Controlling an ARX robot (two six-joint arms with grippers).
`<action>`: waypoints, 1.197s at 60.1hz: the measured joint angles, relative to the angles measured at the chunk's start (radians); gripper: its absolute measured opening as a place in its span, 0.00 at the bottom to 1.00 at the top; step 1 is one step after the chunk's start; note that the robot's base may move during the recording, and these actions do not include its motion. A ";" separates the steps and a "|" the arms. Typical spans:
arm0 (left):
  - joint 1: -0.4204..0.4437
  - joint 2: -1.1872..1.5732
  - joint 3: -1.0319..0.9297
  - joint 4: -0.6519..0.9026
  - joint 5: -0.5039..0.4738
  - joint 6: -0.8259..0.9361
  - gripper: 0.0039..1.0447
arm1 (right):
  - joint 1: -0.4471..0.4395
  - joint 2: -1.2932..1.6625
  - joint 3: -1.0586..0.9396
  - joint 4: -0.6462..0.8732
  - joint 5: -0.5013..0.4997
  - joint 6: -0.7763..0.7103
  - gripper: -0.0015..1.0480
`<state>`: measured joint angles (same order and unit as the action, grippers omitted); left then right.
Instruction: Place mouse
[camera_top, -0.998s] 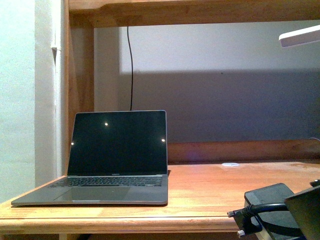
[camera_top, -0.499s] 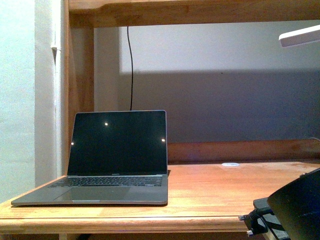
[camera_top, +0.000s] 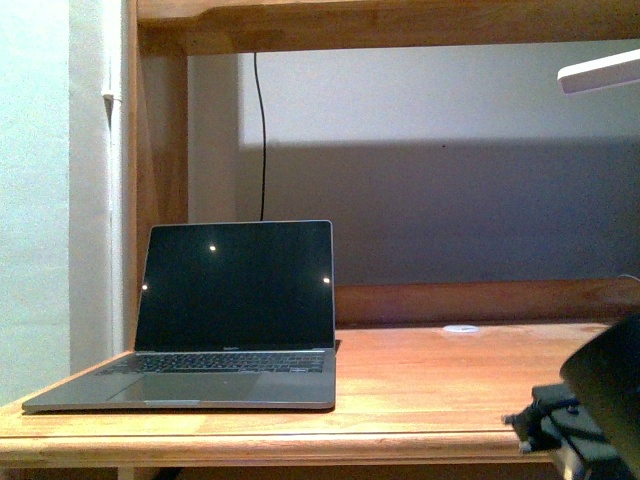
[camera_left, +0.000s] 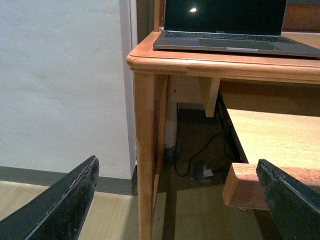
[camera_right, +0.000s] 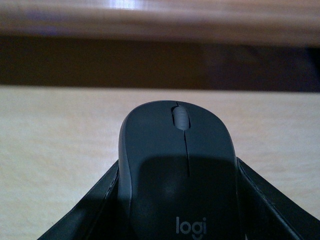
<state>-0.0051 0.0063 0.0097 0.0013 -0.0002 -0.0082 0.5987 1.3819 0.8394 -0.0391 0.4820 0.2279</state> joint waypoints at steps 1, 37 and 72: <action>0.000 0.000 0.000 0.000 0.000 0.000 0.93 | -0.001 -0.003 0.009 -0.003 0.000 0.001 0.54; 0.000 0.000 0.000 0.000 0.000 0.000 0.93 | 0.050 0.416 0.644 -0.063 0.092 -0.041 0.54; 0.000 0.000 0.000 0.000 0.000 0.000 0.93 | 0.026 0.629 0.819 -0.021 0.119 -0.122 0.85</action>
<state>-0.0051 0.0063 0.0097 0.0013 0.0002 -0.0082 0.6250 2.0113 1.6581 -0.0601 0.6006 0.1055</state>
